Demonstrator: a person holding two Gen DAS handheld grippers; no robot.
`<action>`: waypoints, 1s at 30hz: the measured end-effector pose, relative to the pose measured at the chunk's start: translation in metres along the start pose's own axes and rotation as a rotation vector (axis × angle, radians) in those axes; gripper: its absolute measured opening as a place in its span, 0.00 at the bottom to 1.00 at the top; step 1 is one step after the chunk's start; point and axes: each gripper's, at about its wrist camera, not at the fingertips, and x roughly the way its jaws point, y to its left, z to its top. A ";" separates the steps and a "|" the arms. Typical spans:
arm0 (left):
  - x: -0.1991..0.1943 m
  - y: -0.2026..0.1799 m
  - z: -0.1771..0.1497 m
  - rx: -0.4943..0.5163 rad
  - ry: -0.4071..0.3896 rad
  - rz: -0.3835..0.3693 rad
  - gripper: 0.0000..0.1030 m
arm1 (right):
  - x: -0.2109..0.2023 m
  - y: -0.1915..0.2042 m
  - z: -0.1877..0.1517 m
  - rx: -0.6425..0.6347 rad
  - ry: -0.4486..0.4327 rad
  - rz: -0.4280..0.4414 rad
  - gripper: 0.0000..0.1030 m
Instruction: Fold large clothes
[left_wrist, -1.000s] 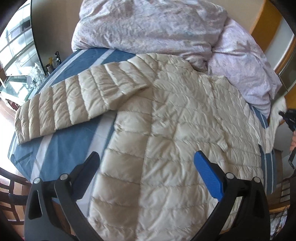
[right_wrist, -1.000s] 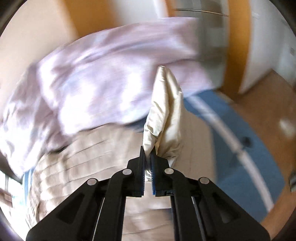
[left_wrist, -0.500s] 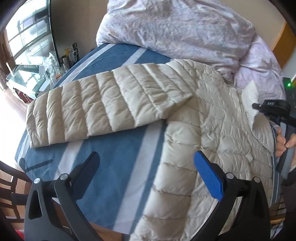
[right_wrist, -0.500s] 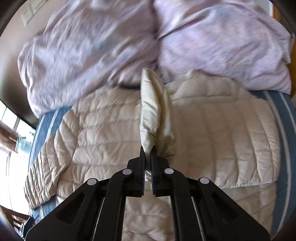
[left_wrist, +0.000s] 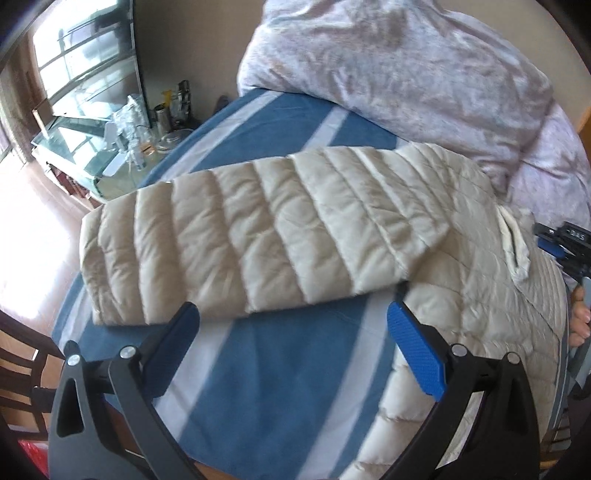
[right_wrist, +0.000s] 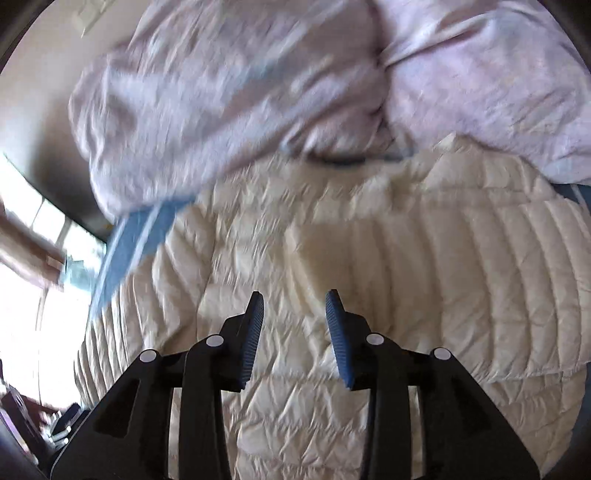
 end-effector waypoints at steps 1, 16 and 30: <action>0.001 0.005 0.002 -0.006 -0.003 0.006 0.98 | 0.006 -0.004 0.002 0.014 0.010 -0.039 0.36; 0.007 0.082 0.009 -0.154 0.012 0.099 0.98 | 0.082 0.006 -0.021 -0.101 0.147 -0.292 0.37; 0.021 0.166 0.014 -0.390 0.062 0.049 0.95 | 0.079 -0.001 -0.021 -0.086 0.160 -0.263 0.38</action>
